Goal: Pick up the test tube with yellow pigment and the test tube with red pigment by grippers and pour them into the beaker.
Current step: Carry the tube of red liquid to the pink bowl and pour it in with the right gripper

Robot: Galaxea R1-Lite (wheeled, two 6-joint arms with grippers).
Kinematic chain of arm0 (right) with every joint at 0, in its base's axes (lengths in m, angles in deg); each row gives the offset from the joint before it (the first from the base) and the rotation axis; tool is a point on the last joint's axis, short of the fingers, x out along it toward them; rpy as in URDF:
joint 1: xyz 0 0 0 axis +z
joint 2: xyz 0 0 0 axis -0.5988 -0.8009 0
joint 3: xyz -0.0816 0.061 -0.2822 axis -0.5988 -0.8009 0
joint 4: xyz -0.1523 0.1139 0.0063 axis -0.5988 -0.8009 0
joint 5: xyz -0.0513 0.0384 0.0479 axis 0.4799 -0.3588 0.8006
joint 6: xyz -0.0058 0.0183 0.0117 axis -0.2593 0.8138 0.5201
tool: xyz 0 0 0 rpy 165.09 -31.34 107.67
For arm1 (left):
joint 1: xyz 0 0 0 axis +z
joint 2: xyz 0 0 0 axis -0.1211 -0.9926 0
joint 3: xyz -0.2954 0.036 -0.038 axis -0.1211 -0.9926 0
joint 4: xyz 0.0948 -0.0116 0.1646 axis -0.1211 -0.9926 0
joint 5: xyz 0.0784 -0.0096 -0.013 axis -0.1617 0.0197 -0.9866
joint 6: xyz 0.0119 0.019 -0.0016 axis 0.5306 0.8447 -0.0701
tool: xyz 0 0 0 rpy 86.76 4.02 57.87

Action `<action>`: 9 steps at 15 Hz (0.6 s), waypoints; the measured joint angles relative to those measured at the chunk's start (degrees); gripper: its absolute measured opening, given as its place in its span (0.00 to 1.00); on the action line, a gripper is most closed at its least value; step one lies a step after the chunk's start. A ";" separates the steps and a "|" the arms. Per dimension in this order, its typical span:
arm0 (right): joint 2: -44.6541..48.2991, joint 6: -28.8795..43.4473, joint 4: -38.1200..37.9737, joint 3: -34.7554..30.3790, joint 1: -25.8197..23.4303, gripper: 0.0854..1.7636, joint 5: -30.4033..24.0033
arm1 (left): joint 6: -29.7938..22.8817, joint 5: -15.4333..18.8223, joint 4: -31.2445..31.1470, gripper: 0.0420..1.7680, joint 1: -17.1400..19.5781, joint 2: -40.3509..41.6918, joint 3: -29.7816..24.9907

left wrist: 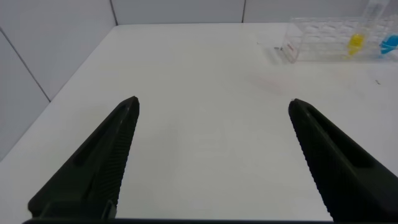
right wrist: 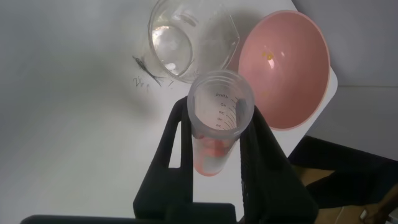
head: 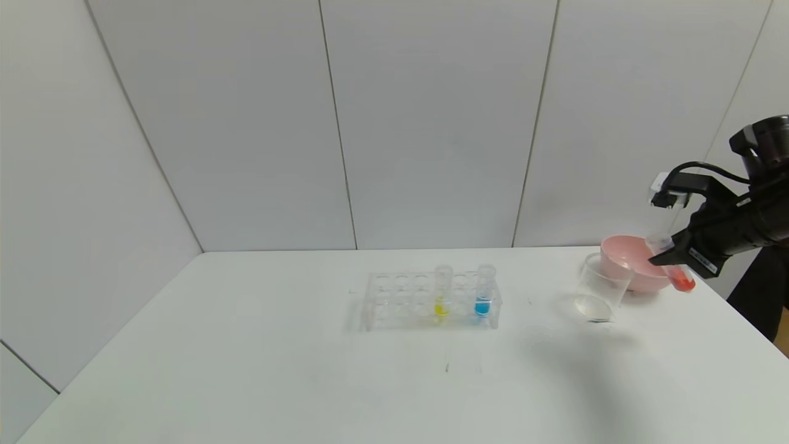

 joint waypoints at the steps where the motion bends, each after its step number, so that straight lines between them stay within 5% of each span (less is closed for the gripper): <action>1: -0.94 0.00 -2.06 2.27 0.11 0.24 0.74 | 0.00 0.00 0.00 0.97 0.00 0.00 0.00; 9: -8.31 -0.83 -17.96 21.11 1.49 0.24 6.28 | 0.00 0.00 0.00 0.97 0.00 0.00 0.00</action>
